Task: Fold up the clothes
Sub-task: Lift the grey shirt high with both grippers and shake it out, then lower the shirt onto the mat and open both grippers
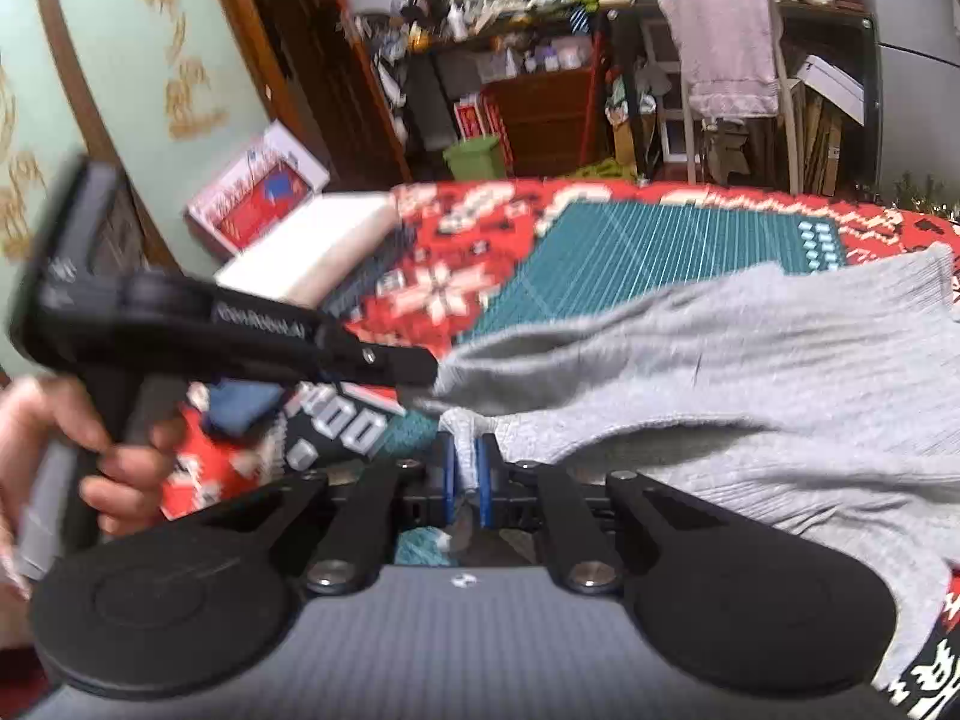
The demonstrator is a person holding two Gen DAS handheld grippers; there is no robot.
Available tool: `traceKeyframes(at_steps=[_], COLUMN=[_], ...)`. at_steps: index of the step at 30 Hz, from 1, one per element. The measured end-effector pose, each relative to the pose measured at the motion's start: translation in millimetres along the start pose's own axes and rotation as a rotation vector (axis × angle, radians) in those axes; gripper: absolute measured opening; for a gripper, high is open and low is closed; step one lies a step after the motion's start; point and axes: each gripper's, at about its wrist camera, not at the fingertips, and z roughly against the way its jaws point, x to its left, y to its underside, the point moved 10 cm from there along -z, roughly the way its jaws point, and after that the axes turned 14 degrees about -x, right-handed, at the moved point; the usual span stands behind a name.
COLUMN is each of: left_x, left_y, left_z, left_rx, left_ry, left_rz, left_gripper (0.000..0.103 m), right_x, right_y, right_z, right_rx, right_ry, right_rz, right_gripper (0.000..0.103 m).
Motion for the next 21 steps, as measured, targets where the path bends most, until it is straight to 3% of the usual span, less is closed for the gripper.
traceKeyframes(at_steps=[2,6,7,10,16,21], left_x=[0.8,-1.7,-2.5,-4.1,-7.0,-20.8], left_y=[4.9,10.5,11.9,19.7,38.1,50.8], left_z=[0.2,0.6,0.8,6.1,18.6,25.3], left_rx=[0.003,0.021,0.026,0.055,0.11,0.135], left_ry=[-0.016,-0.024,-0.025,-0.02,0.027,0.067], left_rz=[-0.012,-0.025,-0.026,-0.002,0.126,0.131], left_gripper=[0.01,0.04,0.042,0.048,0.048,0.047], right_x=[-3.7,-14.9,-15.4,-19.0,-40.9,-66.7], right_y=[4.0,-6.0,-8.0,-17.2,-36.4,-41.6], right_z=[-15.5,-14.8,-11.2,1.9,35.2,52.0], right_rx=[0.022,0.025,0.019,-0.004,-0.054,-0.073], right_ry=[-0.008,-0.019,-0.022,-0.028,-0.002,0.063], right_rz=[-0.005,-0.024,-0.03,-0.053,-0.112,-0.148], right_gripper=[0.009,0.014,0.018,0.022,0.034,0.035])
